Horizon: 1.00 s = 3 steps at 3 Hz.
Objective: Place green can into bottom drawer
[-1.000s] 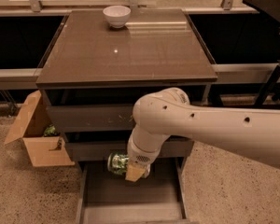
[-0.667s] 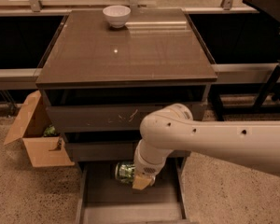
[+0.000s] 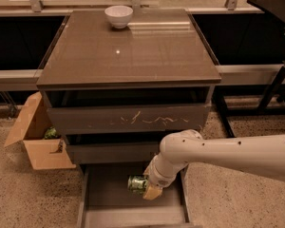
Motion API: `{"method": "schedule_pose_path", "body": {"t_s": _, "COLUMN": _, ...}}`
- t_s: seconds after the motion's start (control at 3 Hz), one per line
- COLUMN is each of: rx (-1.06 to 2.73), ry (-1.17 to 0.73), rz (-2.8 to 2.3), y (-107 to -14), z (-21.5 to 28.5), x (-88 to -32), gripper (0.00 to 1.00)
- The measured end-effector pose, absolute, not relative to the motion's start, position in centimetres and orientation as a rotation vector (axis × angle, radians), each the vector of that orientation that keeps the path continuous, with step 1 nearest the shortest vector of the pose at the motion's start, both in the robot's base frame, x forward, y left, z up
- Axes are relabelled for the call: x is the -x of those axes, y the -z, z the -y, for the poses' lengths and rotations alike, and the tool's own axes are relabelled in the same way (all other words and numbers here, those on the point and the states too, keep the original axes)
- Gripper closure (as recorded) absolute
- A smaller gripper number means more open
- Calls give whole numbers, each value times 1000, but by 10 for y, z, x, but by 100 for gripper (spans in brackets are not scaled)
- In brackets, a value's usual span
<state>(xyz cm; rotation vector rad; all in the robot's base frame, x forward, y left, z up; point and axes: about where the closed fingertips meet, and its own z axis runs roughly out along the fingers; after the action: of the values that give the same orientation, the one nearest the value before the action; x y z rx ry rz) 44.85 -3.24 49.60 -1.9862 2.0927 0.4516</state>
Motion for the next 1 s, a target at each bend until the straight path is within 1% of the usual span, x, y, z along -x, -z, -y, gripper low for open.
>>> {"method": "schedule_pose_path", "body": {"t_s": 0.33, "rx": 1986, "ry": -452, "rz": -2093, "y": -496, "z": 32, "x": -448, "gripper": 100}}
{"method": "schedule_pose_path", "body": {"t_s": 0.67, "rx": 1976, "ry": -445, "rz": -2096, "y": -469, "z": 36, "x": -450, "gripper": 100}}
{"method": "schedule_pose_path", "body": {"t_s": 1.0, "rx": 1944, "ry": -489, "rz": -2033, "y": -410, "z": 46, "x": -460, "gripper": 100}}
